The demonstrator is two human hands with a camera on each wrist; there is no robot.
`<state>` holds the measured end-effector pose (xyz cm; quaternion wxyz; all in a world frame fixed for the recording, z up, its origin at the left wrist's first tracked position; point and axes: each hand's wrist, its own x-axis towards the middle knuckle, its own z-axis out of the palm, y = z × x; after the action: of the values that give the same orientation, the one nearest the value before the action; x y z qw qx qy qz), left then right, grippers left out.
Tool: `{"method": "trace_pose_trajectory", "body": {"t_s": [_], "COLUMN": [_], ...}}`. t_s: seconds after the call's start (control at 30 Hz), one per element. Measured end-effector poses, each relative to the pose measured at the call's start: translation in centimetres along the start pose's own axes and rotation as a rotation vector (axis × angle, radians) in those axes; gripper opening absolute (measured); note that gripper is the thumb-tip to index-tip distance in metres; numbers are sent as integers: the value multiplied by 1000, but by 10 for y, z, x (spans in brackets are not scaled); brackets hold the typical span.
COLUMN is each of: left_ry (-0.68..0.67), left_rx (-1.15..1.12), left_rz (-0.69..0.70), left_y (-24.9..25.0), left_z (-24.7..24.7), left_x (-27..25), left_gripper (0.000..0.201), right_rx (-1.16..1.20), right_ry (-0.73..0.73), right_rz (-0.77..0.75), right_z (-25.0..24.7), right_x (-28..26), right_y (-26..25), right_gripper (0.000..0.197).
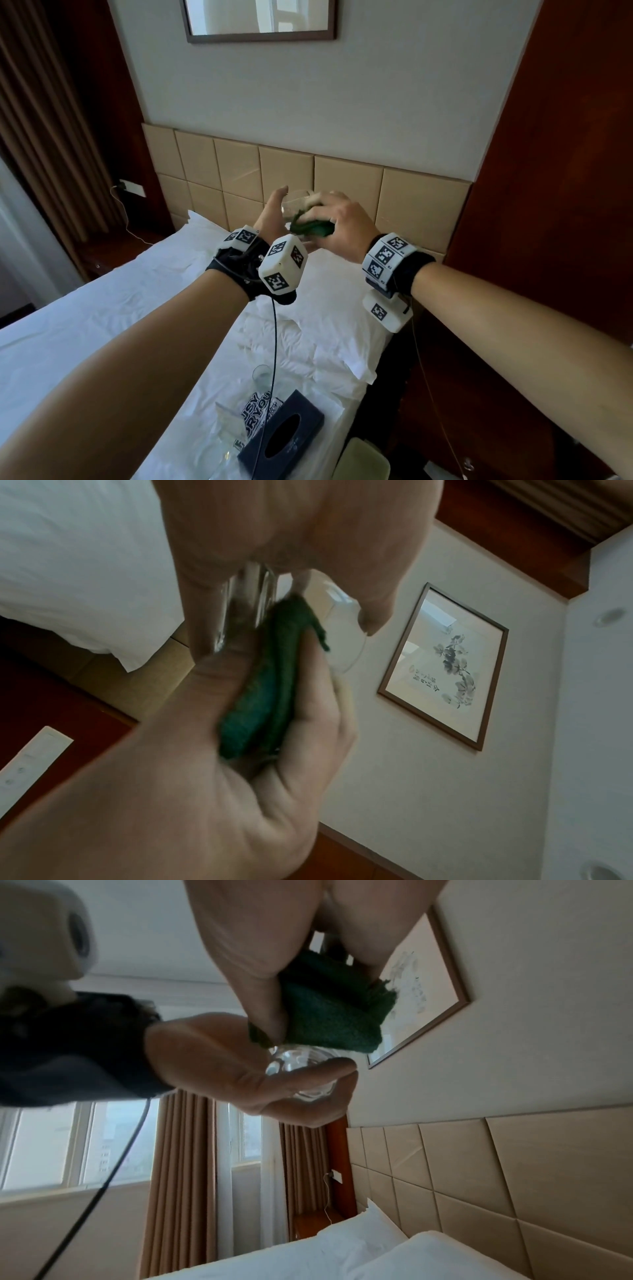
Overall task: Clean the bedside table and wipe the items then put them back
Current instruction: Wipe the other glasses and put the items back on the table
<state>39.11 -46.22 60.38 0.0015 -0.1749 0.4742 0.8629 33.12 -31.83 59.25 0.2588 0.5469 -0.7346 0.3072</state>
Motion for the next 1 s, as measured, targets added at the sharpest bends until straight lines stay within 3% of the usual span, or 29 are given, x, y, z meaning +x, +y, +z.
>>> {"method": "trace_pose_trajectory", "body": {"t_s": [0.1,0.17,0.37,0.5,0.73,1.0], "left_ry": [-12,-24,-79,-82,-138,-209], "left_rx": [33,31,-9,-44,45,115], "left_rz": [1,10,29,-11,-23,-65], "left_y": [-1,0,10,12,21,25], "left_z": [-11,-17,-35,-48,-65,-75], "left_x": [3,3,1,-1,-8,-13], "left_gripper": [64,60,53,60,58,41], "right_rx": [-6,12,148,273,637,710], "right_ry": [-49,18,262,336,276,138], "right_rz": [-32,17,231,499,906,1043], "right_z": [10,14,31,37,45,55], "right_x": [0,3,13,20,29,29], "right_y": [-6,-10,-31,-38,-39,-49], "right_gripper": [25,26,21,20,15,16]}}
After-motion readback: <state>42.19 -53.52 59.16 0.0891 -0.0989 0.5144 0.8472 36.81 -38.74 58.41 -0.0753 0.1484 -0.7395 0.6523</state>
